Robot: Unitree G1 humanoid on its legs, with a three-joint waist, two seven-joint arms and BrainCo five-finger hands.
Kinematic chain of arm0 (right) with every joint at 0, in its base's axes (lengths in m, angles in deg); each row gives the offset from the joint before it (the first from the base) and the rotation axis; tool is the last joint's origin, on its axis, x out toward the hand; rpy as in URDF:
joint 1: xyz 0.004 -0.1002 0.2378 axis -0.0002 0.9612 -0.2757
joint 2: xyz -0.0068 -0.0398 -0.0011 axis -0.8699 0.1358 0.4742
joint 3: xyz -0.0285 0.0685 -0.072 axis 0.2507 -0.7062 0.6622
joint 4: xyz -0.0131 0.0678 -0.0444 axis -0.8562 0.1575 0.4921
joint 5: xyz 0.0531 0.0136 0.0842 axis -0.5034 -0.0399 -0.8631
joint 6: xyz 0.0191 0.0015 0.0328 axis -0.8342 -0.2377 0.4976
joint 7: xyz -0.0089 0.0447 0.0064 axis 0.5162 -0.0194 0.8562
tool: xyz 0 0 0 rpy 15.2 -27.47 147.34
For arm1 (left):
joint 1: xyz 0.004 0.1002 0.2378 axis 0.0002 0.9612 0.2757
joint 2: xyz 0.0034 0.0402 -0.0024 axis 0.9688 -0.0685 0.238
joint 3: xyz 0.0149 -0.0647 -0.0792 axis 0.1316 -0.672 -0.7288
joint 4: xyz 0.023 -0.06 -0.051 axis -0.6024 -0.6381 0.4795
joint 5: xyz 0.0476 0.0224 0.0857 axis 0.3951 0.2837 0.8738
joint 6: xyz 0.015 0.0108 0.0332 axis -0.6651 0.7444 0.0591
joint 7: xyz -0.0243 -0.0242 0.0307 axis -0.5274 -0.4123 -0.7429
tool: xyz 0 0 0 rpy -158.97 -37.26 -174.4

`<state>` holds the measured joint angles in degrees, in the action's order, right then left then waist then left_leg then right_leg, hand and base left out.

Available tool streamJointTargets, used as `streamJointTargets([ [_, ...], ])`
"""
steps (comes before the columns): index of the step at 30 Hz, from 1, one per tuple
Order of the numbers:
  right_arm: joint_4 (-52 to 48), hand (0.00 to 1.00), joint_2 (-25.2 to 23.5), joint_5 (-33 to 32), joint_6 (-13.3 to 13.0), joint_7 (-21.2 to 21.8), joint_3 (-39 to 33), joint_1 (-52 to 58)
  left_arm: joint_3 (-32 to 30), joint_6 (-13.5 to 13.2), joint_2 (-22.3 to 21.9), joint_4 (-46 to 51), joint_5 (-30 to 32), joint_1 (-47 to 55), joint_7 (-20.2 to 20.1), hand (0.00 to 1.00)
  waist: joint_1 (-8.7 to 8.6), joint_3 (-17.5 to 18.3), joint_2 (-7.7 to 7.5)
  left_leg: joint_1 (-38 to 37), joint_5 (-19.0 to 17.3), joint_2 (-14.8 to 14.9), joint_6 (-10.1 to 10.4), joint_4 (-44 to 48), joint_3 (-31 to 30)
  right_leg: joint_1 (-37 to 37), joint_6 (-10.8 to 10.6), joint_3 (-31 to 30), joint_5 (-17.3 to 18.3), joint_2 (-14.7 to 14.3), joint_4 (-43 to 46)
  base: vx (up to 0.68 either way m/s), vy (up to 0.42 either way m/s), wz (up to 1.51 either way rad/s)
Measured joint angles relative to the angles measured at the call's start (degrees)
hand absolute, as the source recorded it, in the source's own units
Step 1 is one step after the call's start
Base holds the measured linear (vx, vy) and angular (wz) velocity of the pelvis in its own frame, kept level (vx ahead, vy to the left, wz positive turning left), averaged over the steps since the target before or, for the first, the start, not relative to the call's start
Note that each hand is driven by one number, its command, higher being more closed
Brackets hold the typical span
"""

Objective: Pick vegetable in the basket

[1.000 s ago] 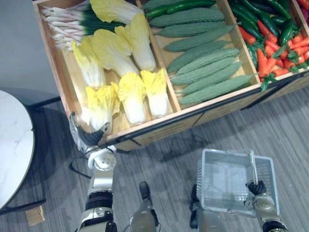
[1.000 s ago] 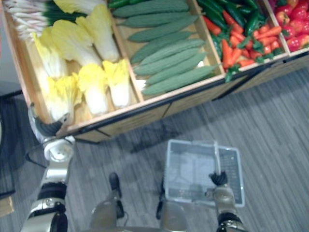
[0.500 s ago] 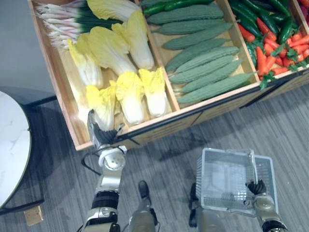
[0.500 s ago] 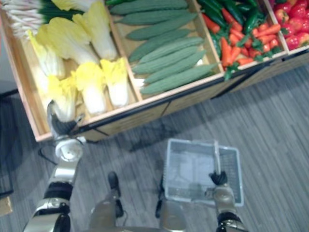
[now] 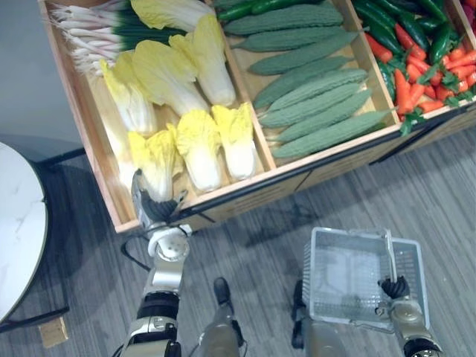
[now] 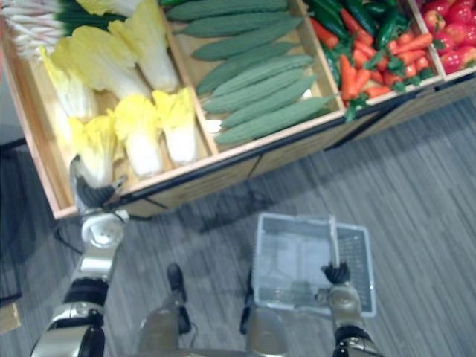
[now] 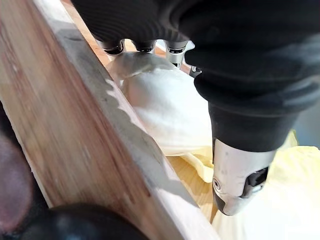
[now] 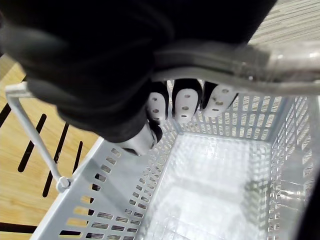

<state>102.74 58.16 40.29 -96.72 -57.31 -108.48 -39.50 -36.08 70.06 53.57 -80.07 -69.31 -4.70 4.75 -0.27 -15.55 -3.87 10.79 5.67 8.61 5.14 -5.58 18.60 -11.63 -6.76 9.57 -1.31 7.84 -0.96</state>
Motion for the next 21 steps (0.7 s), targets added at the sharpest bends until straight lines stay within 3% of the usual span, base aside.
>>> streamJointTargets([
  [12,0.97,1.0,0.89,0.1,0.6,0.17,0.54,-1.49,-1.92,0.57,4.36,-13.82,-2.08,-8.25,-0.53,0.0,-0.12,-0.27,0.56,-0.05,0.0,-0.02,0.0,0.0,0.2,-0.1,-0.08,-0.29,-0.06,0.02,-0.01,0.0,0.0,0.0],
  [13,0.98,1.0,1.1,0.1,0.83,0.2,0.6,-1.72,-1.9,0.61,4.65,-14.7,-2.08,-8.65,-0.53,1.0,-0.13,-0.32,0.69,-0.08,0.0,-0.02,0.0,0.0,0.26,-0.1,-0.03,-0.33,-0.11,0.02,-0.01,0.0,0.0,-0.04],
  [21,1.57,1.0,2.6,0.16,1.34,0.31,2.74,-2.92,-2.37,1.56,7.56,-19.49,-2.07,-12.24,-0.63,1.0,-0.01,-0.36,0.85,-0.38,0.0,-0.1,0.0,0.0,1.07,0.05,0.13,-0.81,-1.08,0.05,-0.79,0.0,0.0,-0.04],
])
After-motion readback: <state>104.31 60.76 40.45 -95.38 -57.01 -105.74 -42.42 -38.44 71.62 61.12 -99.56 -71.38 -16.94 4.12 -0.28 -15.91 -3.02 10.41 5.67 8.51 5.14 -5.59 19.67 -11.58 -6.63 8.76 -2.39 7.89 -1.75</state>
